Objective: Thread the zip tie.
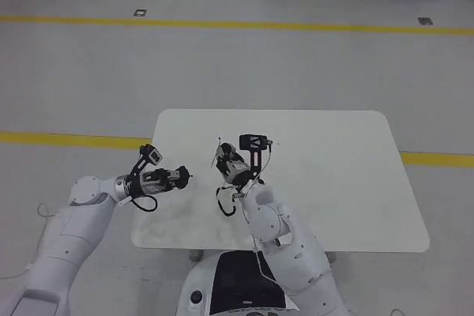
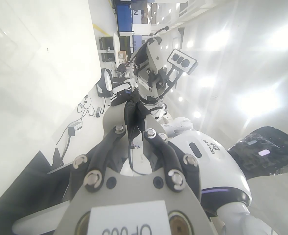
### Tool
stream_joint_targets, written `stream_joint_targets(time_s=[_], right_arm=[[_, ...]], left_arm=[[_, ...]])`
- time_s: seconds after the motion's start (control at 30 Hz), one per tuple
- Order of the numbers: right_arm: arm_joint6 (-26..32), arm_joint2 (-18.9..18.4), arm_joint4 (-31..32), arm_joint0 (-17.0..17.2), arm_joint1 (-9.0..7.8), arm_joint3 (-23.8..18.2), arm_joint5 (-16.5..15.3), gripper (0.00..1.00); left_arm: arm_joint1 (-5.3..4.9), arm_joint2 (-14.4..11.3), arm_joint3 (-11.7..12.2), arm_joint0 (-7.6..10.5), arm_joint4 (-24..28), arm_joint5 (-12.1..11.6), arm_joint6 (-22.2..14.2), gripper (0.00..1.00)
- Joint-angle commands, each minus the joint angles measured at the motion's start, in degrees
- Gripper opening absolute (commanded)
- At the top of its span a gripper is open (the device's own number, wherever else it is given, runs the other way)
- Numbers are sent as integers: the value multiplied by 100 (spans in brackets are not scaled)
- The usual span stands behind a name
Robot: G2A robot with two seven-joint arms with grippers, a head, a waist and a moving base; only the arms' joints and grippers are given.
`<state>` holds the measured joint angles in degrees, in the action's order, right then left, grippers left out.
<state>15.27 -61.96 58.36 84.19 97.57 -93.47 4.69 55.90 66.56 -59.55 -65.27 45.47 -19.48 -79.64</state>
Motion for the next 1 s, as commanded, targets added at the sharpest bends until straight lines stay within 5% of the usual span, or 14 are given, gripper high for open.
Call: stream_joint_targets(time_s=[0.0, 0.17, 0.6, 0.97], right_arm=[[1, 0, -2, 0, 0, 0, -1, 0], [-134, 21, -2, 38, -9, -55, -55, 0], [-2363, 579, 195, 626, -315, -34, -284, 0], [-2971, 1079, 360, 397, -376, 357, 257, 0]], left_arm=[[0, 0, 0, 0, 0, 0, 0, 0], [0, 0, 0, 0, 0, 0, 0, 0], [0, 0, 0, 0, 0, 0, 0, 0], [0, 0, 0, 0, 0, 0, 0, 0]])
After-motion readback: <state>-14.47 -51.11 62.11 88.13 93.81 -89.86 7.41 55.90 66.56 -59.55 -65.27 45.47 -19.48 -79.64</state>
